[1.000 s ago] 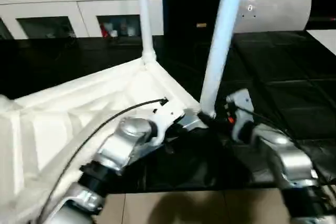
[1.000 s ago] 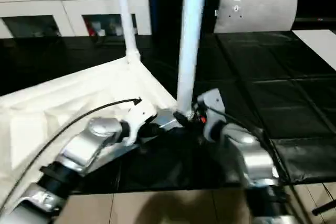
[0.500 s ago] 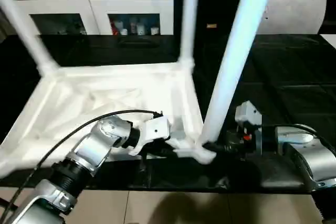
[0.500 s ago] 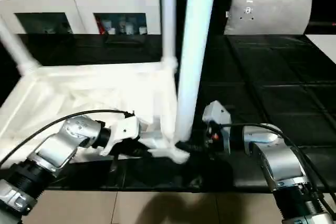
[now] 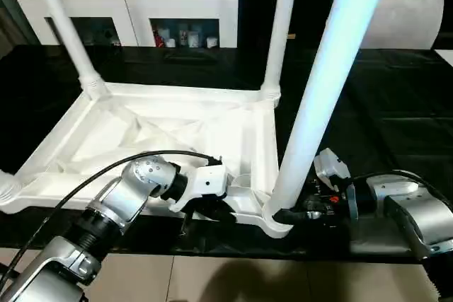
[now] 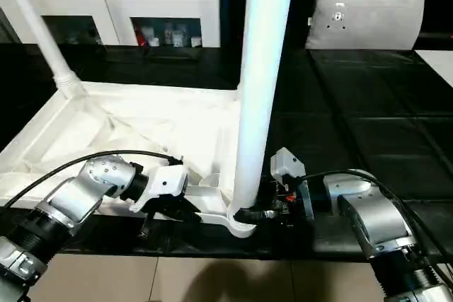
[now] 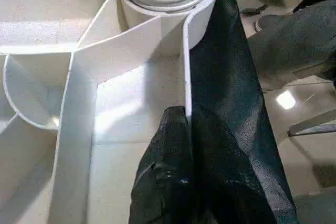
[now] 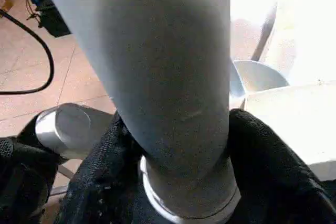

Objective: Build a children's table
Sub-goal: Rotate leg to tighten

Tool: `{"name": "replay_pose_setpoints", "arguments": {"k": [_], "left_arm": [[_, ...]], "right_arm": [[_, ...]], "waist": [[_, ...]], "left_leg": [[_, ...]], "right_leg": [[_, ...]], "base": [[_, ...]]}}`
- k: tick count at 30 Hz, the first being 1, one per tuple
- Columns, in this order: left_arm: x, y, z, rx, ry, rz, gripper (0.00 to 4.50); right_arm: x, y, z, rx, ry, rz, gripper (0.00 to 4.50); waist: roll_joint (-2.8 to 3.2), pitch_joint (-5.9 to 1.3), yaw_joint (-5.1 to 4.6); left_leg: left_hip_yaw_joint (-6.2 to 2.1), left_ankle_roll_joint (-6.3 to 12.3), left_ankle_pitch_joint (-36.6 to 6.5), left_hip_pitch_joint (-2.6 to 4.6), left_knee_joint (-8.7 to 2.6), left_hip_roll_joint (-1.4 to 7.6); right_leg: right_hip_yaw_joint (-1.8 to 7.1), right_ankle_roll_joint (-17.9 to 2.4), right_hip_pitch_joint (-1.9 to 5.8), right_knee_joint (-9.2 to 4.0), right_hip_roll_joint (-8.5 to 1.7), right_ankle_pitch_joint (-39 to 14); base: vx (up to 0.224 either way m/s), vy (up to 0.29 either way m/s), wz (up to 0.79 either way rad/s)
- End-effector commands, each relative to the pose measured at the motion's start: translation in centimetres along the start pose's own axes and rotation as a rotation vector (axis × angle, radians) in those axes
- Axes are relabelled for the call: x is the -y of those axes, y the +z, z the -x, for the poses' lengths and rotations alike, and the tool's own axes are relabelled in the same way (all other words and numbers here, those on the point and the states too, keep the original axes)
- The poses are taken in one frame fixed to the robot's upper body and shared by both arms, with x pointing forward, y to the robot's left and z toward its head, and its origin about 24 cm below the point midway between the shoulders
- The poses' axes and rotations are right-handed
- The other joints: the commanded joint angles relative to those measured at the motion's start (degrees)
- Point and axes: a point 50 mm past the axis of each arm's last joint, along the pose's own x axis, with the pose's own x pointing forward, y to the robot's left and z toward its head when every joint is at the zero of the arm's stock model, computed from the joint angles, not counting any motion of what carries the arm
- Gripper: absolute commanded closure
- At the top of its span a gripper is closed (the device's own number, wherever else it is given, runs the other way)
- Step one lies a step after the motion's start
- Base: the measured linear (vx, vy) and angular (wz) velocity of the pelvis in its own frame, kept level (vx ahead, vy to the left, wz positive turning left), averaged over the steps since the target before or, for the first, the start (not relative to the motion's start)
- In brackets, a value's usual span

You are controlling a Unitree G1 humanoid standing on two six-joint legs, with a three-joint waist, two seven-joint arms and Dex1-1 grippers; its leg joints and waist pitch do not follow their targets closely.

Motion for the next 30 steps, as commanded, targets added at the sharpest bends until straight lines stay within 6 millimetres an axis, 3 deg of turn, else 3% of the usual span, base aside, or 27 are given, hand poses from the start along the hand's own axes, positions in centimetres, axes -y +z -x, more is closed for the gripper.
{"name": "replay_pose_setpoints", "arguments": {"k": [1,5,8,12,13,16,17,19,21,23,25,30], "left_arm": [[-0.2,0.1,0.0,-0.028,-0.012,-0.014,4.50],[0.0,0.2,-0.3,0.012,0.001,0.022,4.50],[-0.4,0.4,-0.5,0.032,0.071,0.069,4.50],[-1.1,0.7,-0.9,0.058,0.196,0.140,4.50],[-1.2,0.8,-1.0,0.066,0.228,0.167,4.50],[-1.9,1.4,-1.7,0.094,0.353,0.280,4.50],[-2.1,1.6,-2.1,0.101,0.390,0.314,4.50],[-2.5,2.0,-2.6,0.106,0.453,0.358,4.50],[-3.1,2.5,-3.2,0.119,0.533,0.401,4.50],[-3.8,3.3,-3.8,0.147,0.618,0.446,4.50],[-4.0,3.9,-4.1,0.161,0.648,0.455,4.50],[-3.9,4.8,-4.8,0.155,0.646,0.435,4.50]], "right_arm": [[-0.7,0.0,-0.4,0.006,0.084,-0.022,2.35],[-1.1,0.0,-0.7,0.032,0.087,-0.042,2.44],[-0.8,0.3,-1.3,0.082,-0.001,-0.056,2.44],[0.2,0.5,-2.2,0.113,-0.182,-0.088,2.44],[0.7,0.5,-2.5,0.114,-0.252,-0.097,2.44],[2.7,0.2,-3.6,0.091,-0.542,-0.202,2.45],[3.5,-0.1,-3.8,0.073,-0.659,-0.241,2.46],[4.3,-0.2,-4.0,0.077,-0.802,-0.302,2.47],[4.8,-0.1,-4.4,0.103,-0.897,-0.332,2.47],[4.9,0.4,-5.1,0.140,-0.945,-0.306,2.47],[4.8,0.7,-5.5,0.185,-0.934,-0.304,1.94],[4.5,1.5,-6.1,0.267,-0.938,-0.334,1.49]], "waist": [[-0.85,-3.28,-0.02],[-0.83,-3.34,0.23],[-0.77,-3.35,0.55],[-0.81,-2.96,0.20],[-0.72,-2.80,-0.34],[-0.67,-2.54,-1.78],[-0.76,-2.48,-2.83],[-0.76,-2.44,-4.25],[-0.71,-2.55,-4.71],[-0.67,-2.85,-4.55],[-0.76,-2.97,-4.21],[-0.69,-3.13,-3.46]], "left_leg": [[0.10,4.64,-7.07,-0.45,-4.03,2.58],[0.15,4.71,-6.46,-0.47,-3.94,2.62],[0.11,4.54,-6.07,-0.43,-3.98,2.67],[0.19,2.84,-8.48,-0.35,-4.21,2.13],[0.12,1.93,-9.76,-0.28,-4.33,1.91],[-0.07,0.63,-11.56,-0.47,-4.55,1.68],[-0.31,-0.26,-12.17,-0.61,-4.54,1.49],[-0.13,0.35,-13.74,-0.21,-4.15,0.96],[-0.05,0.86,-13.43,-0.14,-3.95,0.84],[0.09,1.62,-12.47,0.00,-3.83,0.88],[0.02,2.73,-10.86,-0.45,-4.05,1.22],[-0.05,3.68,-7.09,-0.77,-4.27,1.58]], "right_leg": [[3.22,-9.52,3.82,-3.57,-3.66,-17.19],[3.29,-9.72,3.82,-3.42,-3.71,-16.47],[3.28,-9.83,3.80,-3.39,-3.71,-15.94],[2.94,-7.04,3.78,-4.36,-3.64,-23.21],[2.68,-5.17,3.63,-4.93,-3.54,-26.95],[2.22,-4.03,3.64,-5.30,-3.30,-29.08],[1.95,-3.30,3.83,-5.36,-3.31,-30.53],[1.66,-1.92,3.34,-6.34,-3.24,-33.19],[1.55,-1.79,3.19,-6.54,-3.08,-33.02],[1.68,-2.09,3.01,-6.53,-3.07,-31.29],[1.98,-3.01,3.30,-6.06,-3.05,-27.46],[2.43,-5.05,3.67,-5.09,-3.18,-21.33]], "base": [[0.000,0.000,0.00],[0.000,0.000,0.00],[0.000,0.000,0.00],[0.000,0.000,0.00],[0.000,0.000,0.00],[0.000,0.000,0.00],[0.000,0.000,0.00],[0.000,0.000,0.00],[0.000,0.000,0.00],[0.000,0.000,0.00],[0.000,0.000,0.00],[0.000,0.000,0.00]]}}
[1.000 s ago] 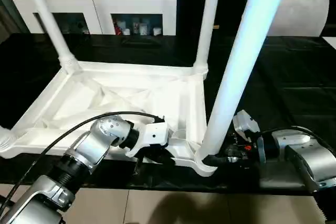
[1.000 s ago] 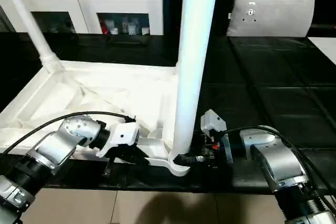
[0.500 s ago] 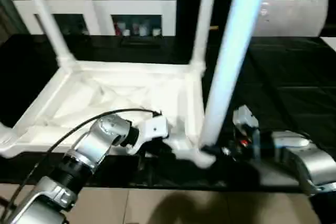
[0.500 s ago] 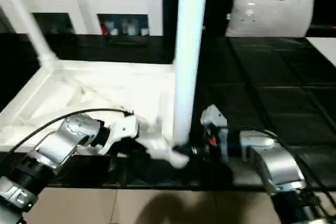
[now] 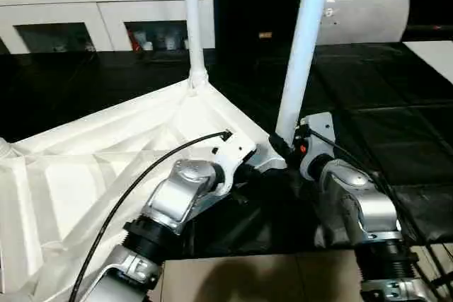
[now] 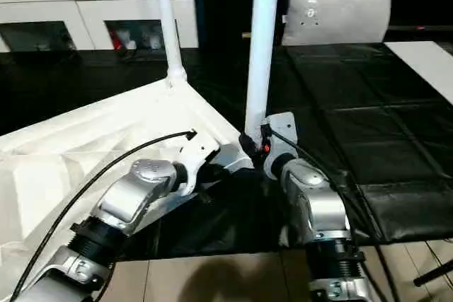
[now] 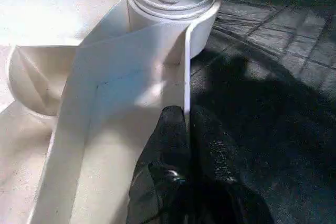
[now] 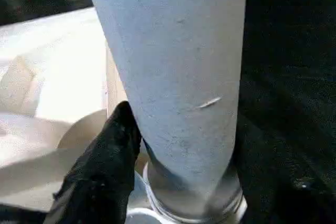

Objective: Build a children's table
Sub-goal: Rotate leg to tighten

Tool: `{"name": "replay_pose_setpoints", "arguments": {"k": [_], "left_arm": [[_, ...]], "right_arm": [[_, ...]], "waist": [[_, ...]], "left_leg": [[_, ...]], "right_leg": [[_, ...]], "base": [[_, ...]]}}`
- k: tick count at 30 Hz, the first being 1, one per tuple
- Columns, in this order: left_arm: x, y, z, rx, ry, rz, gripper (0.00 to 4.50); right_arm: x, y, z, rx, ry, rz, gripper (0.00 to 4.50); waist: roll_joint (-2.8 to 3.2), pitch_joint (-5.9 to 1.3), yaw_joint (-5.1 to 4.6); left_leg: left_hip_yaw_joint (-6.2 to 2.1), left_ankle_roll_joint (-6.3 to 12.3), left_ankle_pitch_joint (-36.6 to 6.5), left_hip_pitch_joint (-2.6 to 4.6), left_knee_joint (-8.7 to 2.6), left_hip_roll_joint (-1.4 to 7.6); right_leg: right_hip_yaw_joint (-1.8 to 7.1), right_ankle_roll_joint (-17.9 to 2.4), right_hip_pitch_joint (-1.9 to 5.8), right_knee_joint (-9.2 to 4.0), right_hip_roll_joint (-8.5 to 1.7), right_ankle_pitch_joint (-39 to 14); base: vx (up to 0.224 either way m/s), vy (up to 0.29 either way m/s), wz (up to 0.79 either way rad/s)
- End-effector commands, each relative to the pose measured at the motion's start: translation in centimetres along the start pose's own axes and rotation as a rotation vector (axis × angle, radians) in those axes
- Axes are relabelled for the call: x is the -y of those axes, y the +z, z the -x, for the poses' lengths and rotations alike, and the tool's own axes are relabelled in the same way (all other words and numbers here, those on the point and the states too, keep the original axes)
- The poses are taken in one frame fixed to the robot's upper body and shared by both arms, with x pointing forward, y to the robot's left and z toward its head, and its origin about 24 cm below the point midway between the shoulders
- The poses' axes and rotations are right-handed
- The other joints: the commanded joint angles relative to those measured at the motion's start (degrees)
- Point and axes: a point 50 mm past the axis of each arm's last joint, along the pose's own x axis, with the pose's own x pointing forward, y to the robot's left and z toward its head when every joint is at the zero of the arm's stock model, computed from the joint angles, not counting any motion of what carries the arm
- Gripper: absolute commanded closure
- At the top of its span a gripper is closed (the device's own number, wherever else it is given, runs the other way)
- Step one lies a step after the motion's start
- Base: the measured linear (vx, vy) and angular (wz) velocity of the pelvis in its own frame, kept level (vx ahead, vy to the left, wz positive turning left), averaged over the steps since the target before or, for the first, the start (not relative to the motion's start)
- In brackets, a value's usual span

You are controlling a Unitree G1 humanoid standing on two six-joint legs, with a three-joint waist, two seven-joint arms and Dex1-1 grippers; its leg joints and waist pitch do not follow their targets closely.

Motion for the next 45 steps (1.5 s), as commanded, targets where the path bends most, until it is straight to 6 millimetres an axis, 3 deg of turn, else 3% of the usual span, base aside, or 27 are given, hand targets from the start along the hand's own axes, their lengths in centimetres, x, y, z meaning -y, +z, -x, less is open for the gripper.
{"name": "replay_pose_setpoints", "arguments": {"k": [1,5,9,13,14,15,17,21,22,24,30,38,42,45], "left_arm": [[0.1,1.5,0.1,0.040,0.014,-0.047,4.50],[-0.4,0.9,0.6,0.020,0.019,-0.091,4.50],[-1.1,0.0,1.2,-0.006,-0.007,-0.153,4.50],[-1.7,-0.6,1.9,-0.031,-0.055,-0.230,4.50],[-1.9,-0.9,2.2,-0.042,-0.076,-0.247,4.50],[-2.1,-1.1,2.5,-0.049,-0.098,-0.263,4.50],[-2.3,-1.3,2.9,-0.059,-0.129,-0.279,4.50],[-2.5,-1.6,4.0,-0.048,-0.247,-0.329,4.50],[-2.2,-1.8,4.6,-0.042,-0.329,-0.362,4.50],[-1.6,-2.2,5.2,-0.055,-0.450,-0.418,4.50],[-1.2,-3.1,5.8,-0.111,-0.557,-0.470,4.50],[-0.7,-3.3,6.0,-0.137,-0.643,-0.524,4.50],[-0.7,-3.4,6.0,-0.141,-0.646,-0.531,4.50],[-0.6,-3.5,6.0,-0.142,-0.647,-0.530,4.50]], "right_arm": [[-1.5,-0.9,-0.2,-0.032,0.058,-0.026,1.41],[-1.0,-0.9,0.3,-0.028,0.093,0.026,1.09],[0.1,-0.7,1.0,-0.028,0.136,0.073,0.73],[1.5,0.0,1.8,-0.026,0.204,0.147,0.55],[2.0,0.2,2.1,-0.029,0.233,0.178,0.47],[2.4,0.5,2.5,-0.032,0.267,0.208,0.36],[2.8,0.7,3.0,-0.048,0.332,0.253,0.13],[3.6,0.6,4.4,-0.143,0.507,0.334,0.13],[3.9,0.8,4.9,-0.162,0.576,0.340,0.28],[4.1,1.1,5.5,-0.180,0.674,0.348,0.39],[3.9,0.9,6.5,-0.232,0.825,0.340,0.95],[2.7,0.5,6.8,-0.266,0.994,0.310,1.67],[2.4,0.2,6.7,-0.275,1.015,0.296,1.91],[2.2,-0.1,6.6,-0.282,1.027,0.288,2.23]], "waist": [[-0.40,-3.25,0.51],[-0.44,-3.02,0.41],[-0.73,-2.91,0.37],[-0.46,-2.95,0.41],[-0.43,-2.99,0.58],[0.22,-2.97,0.64],[-0.15,-2.98,0.65],[-0.12,-3.09,0.97],[0.59,-3.11,1.12],[0.07,-3.24,1.45],[0.08,-3.02,3.02],[-0.48,-3.16,3.22],[-0.24,-3.22,3.52],[-0.43,-3.24,3.68]], "left_leg": [[-0.04,4.21,-6.52,-1.01,-3.93,1.51],[0.01,3.88,-8.37,-0.89,-4.12,1.62],[0.04,4.01,-9.41,-0.92,-4.15,1.52],[-0.06,3.99,-9.72,-0.93,-4.14,1.64],[-0.16,4.07,-9.74,-0.91,-4.13,1.65],[-0.11,4.08,-9.94,-0.83,-4.04,1.67],[-0.04,4.39,-9.18,-0.95,-3.97,1.66],[-0.01,6.00,-8.04,-1.00,-3.72,1.93],[-0.03,6.03,-8.28,-0.93,-3.65,1.94],[-0.07,6.40,-8.73,-0.89,-3.66,2.10],[0.26,5.89,-9.26,-0.49,-3.72,2.48],[0.27,5.39,-8.18,-0.68,-3.63,2.42],[0.23,5.28,-7.45,-0.67,-3.62,2.49],[0.27,5.08,-7.26,-0.72,-3.61,2.44]], "right_leg": [[2.76,-5.73,3.62,-4.55,-3.22,-19.53],[2.85,-6.11,3.63,-4.67,-3.32,-20.24],[2.89,-5.05,3.66,-4.90,-3.35,-22.47],[2.93,-4.84,3.67,-4.86,-3.33,-22.28],[2.87,-5.07,3.70,-4.75,-3.43,-22.04],[2.90,-5.39,3.66,-4.78,-3.38,-21.45],[3.00,-6.26,3.79,-4.46,-3.34,-19.75],[3.10,-8.52,3.89,-3.97,-3.43,-17.19],[3.01,-9.34,3.84,-4.01,-3.40,-16.52],[3.02,-10.26,3.99,-3.77,-3.50,-15.62],[3.17,-10.03,3.61,-3.83,-3.52,-18.33],[3.20,-9.43,3.65,-3.66,-3.53,-19.06],[3.21,-9.60,3.60,-3.50,-3.56,-18.36],[3.23,-9.40,3.67,-3.48,-3.60,-18.46]], "base": [[0.000,0.000,0.00],[0.000,0.000,0.00],[0.000,0.000,0.00],[0.000,0.000,0.00],[0.000,0.000,0.00],[0.000,0.000,0.00],[0.000,0.000,0.00],[0.000,0.000,0.00],[0.000,0.000,0.00],[0.000,0.000,0.00],[0.000,0.000,0.00],[0.000,0.000,0.00],[0.000,0.000,0.00],[0.000,0.000,0.00]]}}
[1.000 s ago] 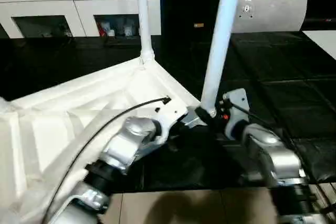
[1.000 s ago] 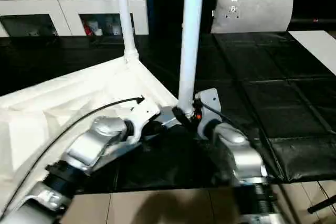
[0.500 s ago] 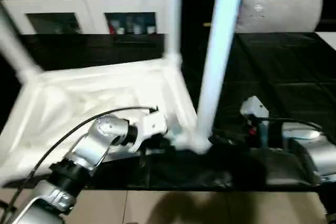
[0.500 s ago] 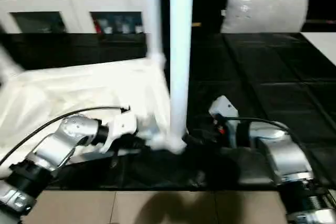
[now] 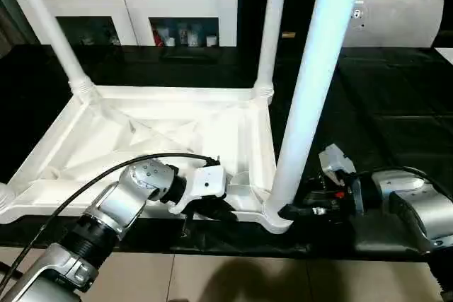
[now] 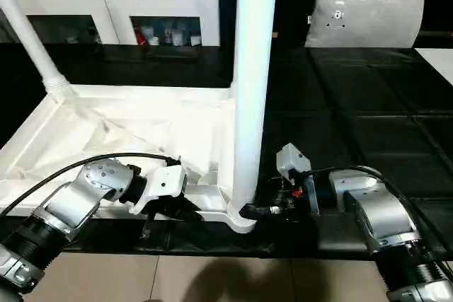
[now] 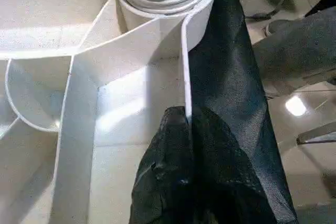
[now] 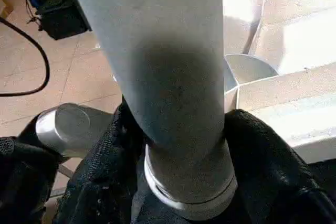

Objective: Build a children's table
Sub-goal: Rotate leg to tighten

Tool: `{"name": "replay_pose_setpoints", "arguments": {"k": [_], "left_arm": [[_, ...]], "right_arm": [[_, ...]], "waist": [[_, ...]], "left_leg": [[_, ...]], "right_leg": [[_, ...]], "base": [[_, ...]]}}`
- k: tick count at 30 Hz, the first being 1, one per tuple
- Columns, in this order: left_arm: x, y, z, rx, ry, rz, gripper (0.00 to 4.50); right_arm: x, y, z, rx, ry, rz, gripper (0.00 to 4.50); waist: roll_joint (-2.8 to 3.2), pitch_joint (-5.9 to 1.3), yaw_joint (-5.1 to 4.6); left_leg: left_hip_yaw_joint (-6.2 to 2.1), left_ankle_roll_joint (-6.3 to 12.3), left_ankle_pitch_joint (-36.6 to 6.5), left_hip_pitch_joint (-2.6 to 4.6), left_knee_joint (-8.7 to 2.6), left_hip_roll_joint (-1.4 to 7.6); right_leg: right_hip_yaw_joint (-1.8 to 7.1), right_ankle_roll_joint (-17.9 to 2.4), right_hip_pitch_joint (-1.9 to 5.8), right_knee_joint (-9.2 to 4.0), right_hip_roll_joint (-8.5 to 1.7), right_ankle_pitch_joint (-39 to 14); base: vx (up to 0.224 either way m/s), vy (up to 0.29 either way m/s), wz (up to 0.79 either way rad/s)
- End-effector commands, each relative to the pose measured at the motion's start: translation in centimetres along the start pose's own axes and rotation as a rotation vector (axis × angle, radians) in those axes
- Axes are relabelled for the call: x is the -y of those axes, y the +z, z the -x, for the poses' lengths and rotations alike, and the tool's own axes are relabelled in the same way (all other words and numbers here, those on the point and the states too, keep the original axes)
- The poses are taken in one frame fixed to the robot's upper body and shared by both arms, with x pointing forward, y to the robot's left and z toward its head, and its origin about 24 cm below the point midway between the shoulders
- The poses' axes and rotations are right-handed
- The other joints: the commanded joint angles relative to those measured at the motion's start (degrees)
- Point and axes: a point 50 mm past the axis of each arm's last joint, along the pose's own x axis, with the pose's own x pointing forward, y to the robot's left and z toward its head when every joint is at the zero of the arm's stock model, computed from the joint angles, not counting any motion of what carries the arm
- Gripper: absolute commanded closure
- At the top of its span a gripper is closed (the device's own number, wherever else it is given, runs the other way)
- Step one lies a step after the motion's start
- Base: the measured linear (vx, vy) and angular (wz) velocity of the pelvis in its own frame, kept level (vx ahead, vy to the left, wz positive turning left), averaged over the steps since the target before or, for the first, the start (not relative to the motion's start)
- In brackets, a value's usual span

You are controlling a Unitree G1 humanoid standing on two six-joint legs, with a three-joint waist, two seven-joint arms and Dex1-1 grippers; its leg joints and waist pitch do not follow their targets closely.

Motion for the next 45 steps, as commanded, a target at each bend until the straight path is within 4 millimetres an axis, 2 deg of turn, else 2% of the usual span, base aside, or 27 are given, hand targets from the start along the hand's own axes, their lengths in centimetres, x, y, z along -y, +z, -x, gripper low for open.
{"name": "replay_pose_setpoints", "arguments": {"k": [1,4,12,13,14,15,17,18,19,20,21,22,23,24,26,27,28,31,32,34,35,37,38,40,42,43,45], "left_arm": [[0.7,0.2,-0.7,-0.033,-0.069,-0.039,4.50],[0.8,0.1,-0.7,-0.030,-0.068,-0.035,4.50],[0.4,0.4,-0.9,0.029,-0.003,0.039,4.50],[0.2,0.7,-1.1,0.040,0.036,0.075,4.50],[0.2,0.7,-1.1,0.040,0.036,0.075,4.50],[0.0,1.0,-1.4,0.055,0.070,0.094,4.50],[-0.4,1.5,-1.8,0.088,0.121,0.141,4.50],[-0.5,1.7,-1.9,0.098,0.138,0.157,4.50],[-0.9,2.2,-2.4,0.111,0.187,0.209,4.50],[-0.9,2.2,-2.4,0.111,0.188,0.210,4.50],[-1.3,2.5,-3.0,0.110,0.236,0.252,4.50],[-1.5,2.7,-3.2,0.110,0.251,0.267,4.50],[-1.8,3.0,-3.5,0.117,0.284,0.294,4.50],[-2.1,3.2,-3.7,0.121,0.306,0.313,4.50],[-2.9,4.0,-4.4,0.147,0.391,0.365,4.50],[-3.0,4.1,-4.5,0.150,0.403,0.372,4.50],[-3.5,4.6,-4.8,0.167,0.457,0.398,4.50],[-3.9,5.4,-5.2,0.194,0.510,0.425,4.50],[-3.9,5.5,-5.3,0.199,0.514,0.429,4.50],[-3.9,5.7,-5.4,0.201,0.511,0.425,4.50],[-3.8,5.7,-5.3,0.199,0.508,0.420,4.50],[-3.7,5.3,-5.1,0.183,0.503,0.397,4.50],[-3.6,5.1,-4.9,0.179,0.498,0.385,4.50],[-3.4,4.5,-4.5,0.159,0.489,0.333,4.50],[-3.2,4.2,-4.4,0.141,0.480,0.309,4.50],[-3.2,3.9,-4.3,0.131,0.476,0.301,4.50],[-3.1,3.4,-4.1,0.113,0.462,0.287,4.50]], "right_arm": [[-0.1,0.2,-0.4,0.004,0.036,0.004,2.28],[-0.3,0.1,-0.7,0.010,0.062,-0.010,2.49],[-1.1,0.0,-1.6,0.061,0.091,-0.048,2.54],[-1.4,-0.1,-1.9,0.090,0.066,-0.064,2.54],[-1.4,-0.1,-1.9,0.090,0.066,-0.064,2.54],[-1.4,-0.1,-2.3,0.111,0.015,-0.077,2.54],[-0.8,-0.2,-2.9,0.123,-0.126,-0.099,2.54],[-0.5,-0.2,-3.1,0.124,-0.175,-0.103,2.54],[0.2,-0.2,-3.8,0.136,-0.309,-0.143,2.54],[0.2,-0.2,-3.8,0.136,-0.311,-0.145,2.54],[0.7,-0.2,-4.4,0.141,-0.409,-0.198,2.54],[0.8,-0.2,-4.7,0.141,-0.440,-0.211,2.54],[1.3,0.0,-5.1,0.143,-0.510,-0.232,2.54],[1.6,0.1,-5.3,0.144,-0.557,-0.245,2.54],[2.7,0.7,-5.9,0.177,-0.726,-0.293,2.54],[2.8,0.8,-5.9,0.182,-0.744,-0.299,2.54],[3.1,1.2,-6.6,0.189,-0.775,-0.293,2.54],[3.1,1.8,-7.6,0.217,-0.789,-0.297,2.54],[3.2,1.9,-7.7,0.232,-0.800,-0.312,2.54],[3.2,2.0,-7.8,0.240,-0.799,-0.305,1.99],[3.1,2.0,-7.7,0.248,-0.804,-0.304,1.85],[3.1,1.8,-7.1,0.264,-0.808,-0.293,1.62],[3.0,1.7,-6.7,0.265,-0.806,-0.283,1.62],[2.9,1.5,-5.8,0.260,-0.784,-0.252,1.36],[2.8,1.3,-5.4,0.241,-0.766,-0.227,1.28],[2.7,1.2,-5.2,0.230,-0.756,-0.210,1.06],[2.6,1.1,-4.6,0.208,-0.722,-0.172,0.94]], "waist": [[-0.81,-3.51,-0.06],[-0.99,-3.54,0.03],[-1.00,-3.50,0.08],[-0.72,-3.50,0.21],[-0.88,-3.51,0.18],[-0.93,-3.45,0.19],[-0.54,-3.16,0.08],[-0.55,-2.87,-0.35],[-0.61,-2.65,-0.90],[-0.67,-2.57,-1.30],[-0.24,-2.55,-1.91],[-0.30,-2.55,-2.85],[-0.38,-2.63,-3.11],[-0.14,-2.63,-4.00],[-0.07,-2.75,-4.95],[-0.10,-2.81,-5.49],[0.38,-2.95,-5.59],[0.20,-3.40,-5.70],[0.27,-3.59,-5.50],[0.37,-3.72,-5.38],[0.20,-3.76,-5.31],[0.30,-4.01,-4.75],[0.16,-4.04,-4.65],[0.47,-4.00,-4.26],[0.54,-3.93,-4.14],[0.57,-3.92,-4.07],[0.56,-3.78,-3.85]], "left_leg": [[0.16,4.94,-7.30,-0.48,-3.97,2.27],[0.16,4.95,-6.96,-0.56,-3.96,2.24],[0.23,4.93,-6.76,-0.52,-3.92,2.24],[0.21,4.95,-6.72,-0.35,-3.93,2.29],[0.25,4.93,-6.59,-0.39,-3.96,2.31],[0.22,4.68,-6.65,-0.46,-4.05,2.25],[0.24,3.92,-8.41,-0.29,-4.15,1.97],[0.28,2.97,-10.39,-0.16,-4.28,1.72],[0.22,2.01,-12.26,0.02,-4.31,1.35],[0.16,1.71,-12.98,-0.02,-4.27,1.16],[-0.06,1.27,-14.14,0.13,-4.30,1.02],[-0.22,1.07,-15.21,0.01,-4.28,0.92],[-0.31,1.14,-15.63,0.03,-4.26,0.82],[-0.30,1.11,-15.92,-0.02,-4.20,0.67],[-0.36,1.46,-15.92,-0.21,-3.96,0.31],[-0.36,1.66,-15.89,-0.24,-3.72,0.12],[-0.44,2.06,-15.63,-0.20,-3.72,0.10],[-0.46,3.31,-12.90,-0.65,-3.91,0.61],[-0.52,3.79,-10.96,-0.80,-4.03,0.94],[-0.44,4.73,-8.24,-1.00,-3.93,1.21],[-0.41,4.96,-7.54,-1.11,-3.90,1.23],[-0.37,5.85,-4.28,-1.21,-3.73,1.34],[-0.34,6.05,-3.67,-1.18,-3.76,1.43],[-0.32,6.76,-3.06,-1.00,-3.73,1.54],[-0.26,7.04,-3.53,-0.93,-3.75,1.65],[-0.27,6.92,-3.84,-0.91,-3.78,1.69],[-0.17,6.41,-5.19,-0.82,-3.87,1.72]], "right_leg": [[3.13,-9.18,3.75,-3.72,-3.58,-18.75],[3.12,-8.82,3.81,-3.71,-3.62,-19.07],[3.14,-8.46,3.74,-3.82,-3.58,-19.59],[3.17,-8.43,3.60,-3.87,-3.58,-19.72],[3.20,-8.28,3.69,-3.93,-3.58,-19.65],[3.18,-8.06,3.71,-3.92,-3.49,-20.05],[2.95,-7.10,3.55,-4.45,-3.50,-23.30],[2.66,-5.76,3.42,-5.06,-3.37,-26.88],[2.32,-4.16,3.40,-5.60,-3.30,-30.77],[2.08,-3.24,3.44,-5.85,-3.24,-32.43],[1.79,-1.75,3.42,-6.23,-3.20,-34.47],[1.51,-0.91,3.47,-6.58,-3.07,-34.83],[1.34,-0.58,3.53,-6.69,-3.05,-34.95],[1.30,-0.52,3.43,-6.80,-2.90,-34.38],[0.83,-0.28,3.46,-7.07,-2.88,-34.69],[0.56,0.16,3.35,-7.35,-2.83,-35.15],[0.50,0.14,3.39,-7.37,-2.85,-34.44],[0.88,-1.83,3.77,-6.87,-2.96,-28.34],[1.29,-3.42,3.78,-6.19,-3.12,-24.89],[1.66,-5.58,3.95,-5.48,-3.13,-20.23],[1.74,-5.96,4.06,-5.28,-3.17,-19.14],[2.00,-7.48,4.33,-4.52,-3.34,-14.62],[2.07,-7.97,4.33,-4.35,-3.34,-13.59],[2.18,-8.99,4.29,-4.08,-3.33,-11.42],[2.25,-9.20,4.30,-4.05,-3.33,-11.17],[2.22,-9.13,4.39,-4.06,-3.32,-11.51],[2.25,-8.81,4.32,-4.32,-3.42,-13.60]], "base": [[0.000,0.000,0.00],[0.000,0.000,0.00],[0.000,0.000,0.00],[0.000,0.000,0.00],[0.000,0.000,0.00],[0.000,0.000,0.00],[0.000,0.000,0.00],[0.000,0.000,0.00],[0.000,0.000,0.00],[0.000,0.000,0.00],[0.000,0.000,0.00],[0.000,0.000,0.00],[0.000,0.000,0.00],[0.000,0.000,0.00],[0.000,0.000,0.00],[0.000,0.000,0.00],[0.000,0.000,0.00],[0.000,0.000,0.00],[0.000,0.000,0.00],[0.000,0.000,0.00],[0.000,0.000,0.00],[0.000,0.000,0.00],[0.000,0.000,0.00],[0.000,0.000,0.00],[0.000,0.000,0.00],[0.000,0.000,0.00],[0.000,0.000,0.00]]}}
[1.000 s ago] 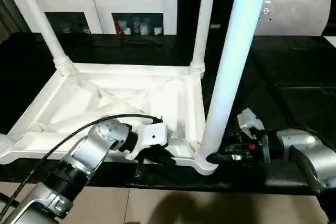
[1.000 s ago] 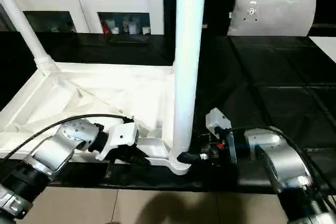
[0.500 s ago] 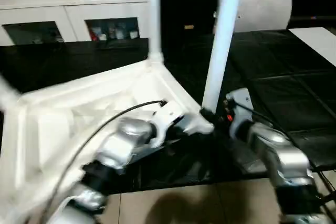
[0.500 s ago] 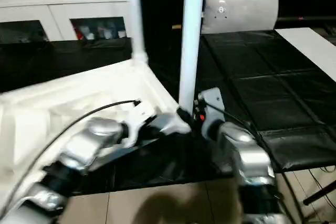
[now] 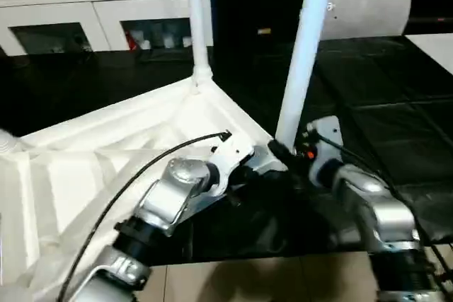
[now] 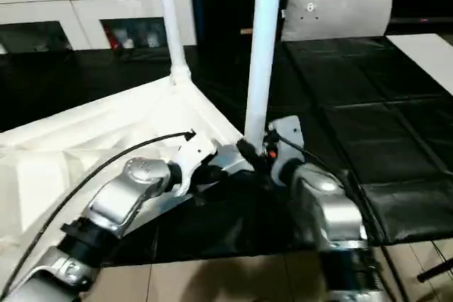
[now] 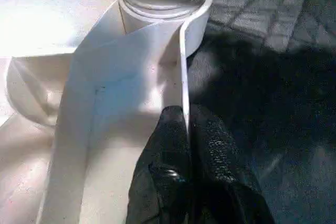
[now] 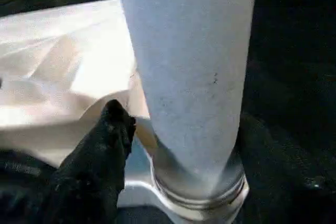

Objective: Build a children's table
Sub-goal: Rotate leg to tighten

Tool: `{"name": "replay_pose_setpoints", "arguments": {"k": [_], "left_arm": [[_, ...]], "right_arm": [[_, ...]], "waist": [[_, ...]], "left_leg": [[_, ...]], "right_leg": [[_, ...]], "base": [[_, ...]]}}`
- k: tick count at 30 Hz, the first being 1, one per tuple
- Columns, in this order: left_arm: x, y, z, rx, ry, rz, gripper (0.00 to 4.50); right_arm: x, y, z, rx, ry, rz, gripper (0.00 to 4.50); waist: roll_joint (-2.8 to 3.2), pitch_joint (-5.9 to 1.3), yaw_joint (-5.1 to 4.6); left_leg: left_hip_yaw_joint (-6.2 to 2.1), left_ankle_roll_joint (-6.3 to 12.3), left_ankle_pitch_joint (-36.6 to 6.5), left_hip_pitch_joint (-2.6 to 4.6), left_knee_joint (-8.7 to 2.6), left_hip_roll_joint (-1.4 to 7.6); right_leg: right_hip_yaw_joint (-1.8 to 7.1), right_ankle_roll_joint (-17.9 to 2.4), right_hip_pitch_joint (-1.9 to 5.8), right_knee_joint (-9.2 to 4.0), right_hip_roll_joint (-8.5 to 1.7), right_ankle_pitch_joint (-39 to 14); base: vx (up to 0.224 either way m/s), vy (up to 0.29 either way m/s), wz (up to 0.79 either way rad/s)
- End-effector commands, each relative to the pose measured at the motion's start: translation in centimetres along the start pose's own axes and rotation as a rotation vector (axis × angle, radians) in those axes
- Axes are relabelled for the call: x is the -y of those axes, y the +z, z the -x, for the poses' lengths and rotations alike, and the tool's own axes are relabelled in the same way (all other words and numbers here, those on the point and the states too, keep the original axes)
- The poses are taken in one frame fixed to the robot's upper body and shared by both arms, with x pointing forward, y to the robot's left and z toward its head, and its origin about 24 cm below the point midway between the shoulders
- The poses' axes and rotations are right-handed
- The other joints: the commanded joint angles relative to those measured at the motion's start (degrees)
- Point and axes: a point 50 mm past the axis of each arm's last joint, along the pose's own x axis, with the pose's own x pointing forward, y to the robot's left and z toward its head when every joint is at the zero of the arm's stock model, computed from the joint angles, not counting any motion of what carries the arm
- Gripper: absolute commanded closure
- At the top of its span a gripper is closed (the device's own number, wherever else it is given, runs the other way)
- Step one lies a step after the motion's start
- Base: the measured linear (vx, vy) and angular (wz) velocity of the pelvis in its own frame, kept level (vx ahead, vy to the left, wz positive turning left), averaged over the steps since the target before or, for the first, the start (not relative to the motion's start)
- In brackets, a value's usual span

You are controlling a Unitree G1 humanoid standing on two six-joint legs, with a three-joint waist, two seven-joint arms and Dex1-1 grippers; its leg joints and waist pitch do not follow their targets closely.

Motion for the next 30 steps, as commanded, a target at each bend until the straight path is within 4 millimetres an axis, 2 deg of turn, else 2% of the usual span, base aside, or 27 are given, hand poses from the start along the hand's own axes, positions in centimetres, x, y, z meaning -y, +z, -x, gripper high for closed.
{"name": "replay_pose_setpoints", "arguments": {"k": [1,5,6,8,10,11,12,14,15,16,17,18,19,20,22,23,24,26,27,30], "left_arm": [[-0.1,-0.1,0.6,-0.004,-0.085,-0.112,4.50],[-0.6,-0.7,1.7,-0.027,-0.165,-0.183,4.50],[-0.6,-0.7,1.7,-0.027,-0.165,-0.183,4.50],[-0.6,-1.1,2.6,-0.036,-0.238,-0.226,4.50],[-0.7,-1.6,3.3,-0.064,-0.306,-0.268,4.50],[-0.7,-2.1,3.7,-0.098,-0.344,-0.300,4.50],[-0.6,-2.5,4.0,-0.125,-0.376,-0.326,4.50],[-0.5,-2.8,4.2,-0.145,-0.409,-0.345,4.50],[-0.3,-3.0,4.3,-0.158,-0.442,-0.360,4.50],[0.0,-3.1,4.4,-0.164,-0.473,-0.374,4.50],[0.1,-3.1,4.4,-0.167,-0.488,-0.381,4.50],[0.3,-3.2,4.5,-0.171,-0.510,-0.393,4.50],[0.5,-3.2,4.5,-0.173,-0.527,-0.402,4.50],[0.6,-3.2,4.4,-0.175,-0.541,-0.411,4.50],[0.6,-3.2,4.4,-0.173,-0.545,-0.413,4.50],[0.6,-3.3,4.4,-0.172,-0.549,-0.415,4.50],[0.7,-3.3,4.4,-0.172,-0.553,-0.416,4.50],[0.7,-3.3,4.4,-0.171,-0.556,-0.417,4.50],[0.7,-3.3,4.3,-0.170,-0.559,-0.419,4.50],[0.8,-3.3,4.3,-0.163,-0.562,-0.419,4.50]], "right_arm": [[-0.2,-0.2,0.7,-0.022,0.176,0.069,0.88],[0.4,-0.1,1.8,-0.062,0.284,0.135,0.54],[0.4,-0.1,1.8,-0.062,0.284,0.135,0.43],[0.6,-0.1,2.5,-0.100,0.365,0.172,0.43],[0.8,-0.1,3.0,-0.127,0.438,0.204,0.43],[0.9,-0.1,3.3,-0.138,0.481,0.216,0.43],[1.0,-0.1,3.6,-0.142,0.515,0.229,0.43],[1.0,-0.1,3.8,-0.145,0.552,0.234,0.43],[1.0,-0.2,4.1,-0.155,0.593,0.223,0.69],[0.9,-0.3,4.4,-0.164,0.631,0.213,0.69],[0.9,-0.3,4.5,-0.170,0.650,0.207,0.82],[0.8,-0.4,4.6,-0.179,0.679,0.193,0.82],[0.7,-0.5,4.7,-0.187,0.701,0.183,1.06],[0.6,-0.5,4.7,-0.198,0.728,0.169,1.06],[0.5,-0.6,4.7,-0.202,0.746,0.172,1.17],[0.5,-0.6,4.6,-0.202,0.754,0.177,1.26],[0.5,-0.7,4.6,-0.201,0.757,0.180,1.47],[0.5,-0.8,4.5,-0.202,0.760,0.179,1.54],[0.5,-0.9,4.5,-0.208,0.771,0.176,1.65],[0.3,-0.9,4.4,-0.207,0.794,0.177,1.99]], "waist": [[-0.37,-3.38,0.59],[-0.53,-3.22,0.96],[-0.74,-3.23,1.04],[-0.65,-3.30,1.38],[-0.66,-3.46,1.90],[-1.27,-3.43,1.95],[-1.05,-3.53,2.29],[-1.06,-3.41,2.53],[-1.24,-3.41,2.57],[-1.56,-3.39,2.66],[-1.35,-3.35,2.91],[-1.62,-3.34,2.93],[-1.56,-3.29,3.24],[-1.76,-3.25,3.33],[-1.63,-3.13,3.70],[-1.69,-3.05,3.72],[-2.04,-2.94,3.66],[-2.02,-2.82,3.70],[-2.21,-2.81,3.63],[-2.29,-2.85,3.60]], "left_leg": [[0.10,5.61,-7.09,-0.61,-3.56,1.62],[0.18,5.35,-8.44,-0.51,-3.66,1.68],[0.19,5.43,-8.49,-0.43,-3.64,1.68],[0.10,5.28,-8.34,-0.39,-3.65,1.87],[0.10,5.65,-7.08,-0.42,-3.56,2.02],[0.23,5.85,-6.77,-0.47,-3.56,2.02],[0.18,6.00,-6.73,-0.38,-3.51,2.04],[0.30,6.27,-6.71,-0.37,-3.53,2.15],[0.36,6.21,-6.51,-0.43,-3.51,2.13],[0.39,6.24,-6.51,-0.43,-3.54,2.14],[0.39,6.26,-6.41,-0.44,-3.54,2.19],[0.47,6.27,-6.49,-0.40,-3.51,2.19],[0.46,6.00,-7.08,-0.31,-3.55,2.30],[0.53,5.94,-7.27,-0.30,-3.56,2.28],[0.54,5.10,-8.29,-0.15,-3.62,2.28],[0.53,4.86,-8.87,-0.14,-3.67,2.25],[0.56,4.39,-9.86,-0.13,-3.72,2.12],[0.56,3.81,-10.89,0.14,-3.76,1.97],[0.56,3.54,-11.37,0.20,-3.75,1.89],[0.44,3.44,-11.19,0.12,-3.85,1.98]], "right_leg": [[2.91,-7.79,4.22,-3.64,-3.40,-16.53],[3.10,-7.04,4.00,-3.82,-3.54,-19.10],[3.05,-7.08,3.92,-3.91,-3.54,-19.43],[3.13,-7.40,3.89,-3.65,-3.56,-19.30],[3.42,-8.26,3.82,-3.11,-3.58,-16.70],[3.48,-8.44,3.86,-3.08,-3.52,-16.18],[3.50,-8.79,3.82,-2.86,-3.66,-15.94],[3.59,-9.42,3.74,-2.76,-3.65,-15.81],[3.59,-9.58,3.79,-2.73,-3.64,-15.70],[3.61,-9.51,3.86,-2.72,-3.68,-16.04],[3.67,-9.39,3.83,-2.70,-3.75,-16.78],[3.68,-9.31,3.75,-2.74,-3.72,-17.17],[3.74,-9.05,3.65,-2.81,-3.81,-18.80],[3.75,-8.89,3.60,-2.92,-3.77,-19.33],[3.76,-8.27,3.40,-3.13,-3.81,-21.48],[3.73,-7.98,3.37,-3.26,-3.78,-22.29],[3.70,-7.13,3.36,-3.50,-3.78,-24.24],[3.63,-5.95,3.19,-3.91,-3.85,-27.61],[3.57,-5.33,3.18,-4.09,-3.82,-28.92],[3.58,-4.89,3.21,-4.06,-3.73,-28.51]], "base": [[0.000,0.000,0.00],[0.000,0.000,0.00],[0.000,0.000,0.00],[0.000,0.000,0.00],[0.000,0.000,0.00],[0.000,0.000,0.00],[0.000,0.000,0.00],[0.000,0.000,0.00],[0.000,0.000,0.00],[0.000,0.000,0.00],[0.000,0.000,0.00],[0.000,0.000,0.00],[0.000,0.000,0.00],[0.000,0.000,0.00],[0.000,0.000,0.00],[0.000,0.000,0.00],[0.000,0.000,0.00],[0.000,0.000,0.00],[0.000,0.000,0.00],[0.000,0.000,0.00]]}}
